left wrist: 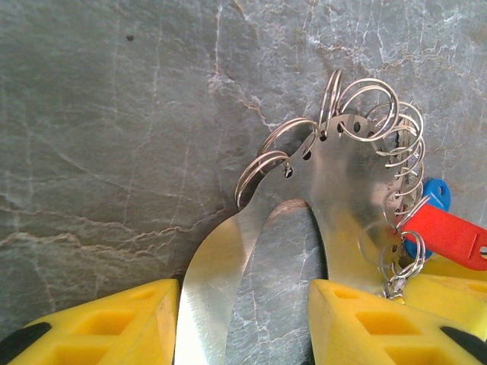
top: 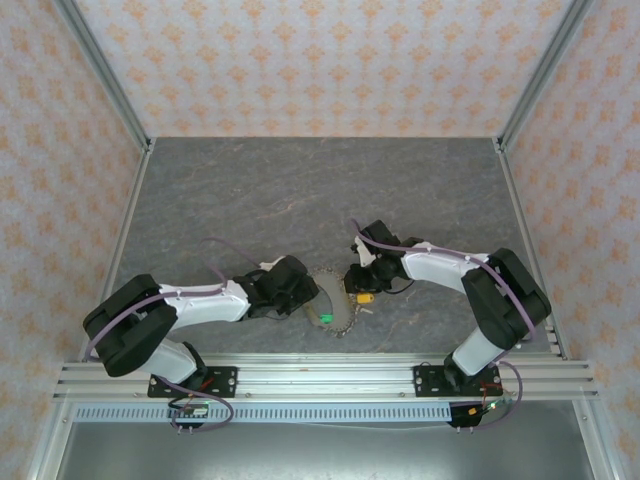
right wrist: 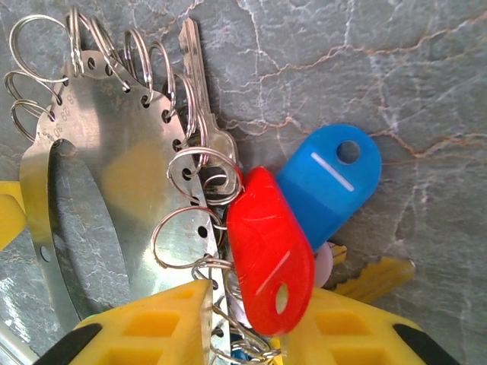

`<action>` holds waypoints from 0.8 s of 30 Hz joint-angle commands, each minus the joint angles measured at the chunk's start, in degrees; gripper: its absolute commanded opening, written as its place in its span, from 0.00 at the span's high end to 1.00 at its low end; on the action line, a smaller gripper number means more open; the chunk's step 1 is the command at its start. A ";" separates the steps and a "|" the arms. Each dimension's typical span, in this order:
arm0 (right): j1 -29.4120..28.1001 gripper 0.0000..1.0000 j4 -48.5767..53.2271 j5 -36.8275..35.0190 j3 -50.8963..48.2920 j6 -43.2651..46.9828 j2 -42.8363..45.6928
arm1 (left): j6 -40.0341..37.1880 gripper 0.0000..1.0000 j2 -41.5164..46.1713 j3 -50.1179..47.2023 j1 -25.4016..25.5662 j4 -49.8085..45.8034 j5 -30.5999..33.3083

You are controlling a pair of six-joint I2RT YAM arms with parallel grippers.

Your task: Put the keys on the keyring

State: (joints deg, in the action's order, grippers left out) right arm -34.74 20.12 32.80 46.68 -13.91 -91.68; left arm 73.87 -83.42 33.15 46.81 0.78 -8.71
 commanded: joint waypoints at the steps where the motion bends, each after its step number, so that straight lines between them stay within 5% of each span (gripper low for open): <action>1: -0.33 0.72 1.42 -2.04 -1.85 -0.79 -0.40 | 0.14 0.54 0.71 -0.37 1.01 3.57 0.04; 24: -0.33 0.77 -2.09 1.21 -2.46 -2.70 -0.50 | 0.40 0.61 5.78 -4.40 0.97 17.85 0.10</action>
State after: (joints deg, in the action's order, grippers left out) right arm -34.54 18.35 33.01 45.65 -15.86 -91.53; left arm 74.72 -80.18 28.32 47.27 11.03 -8.51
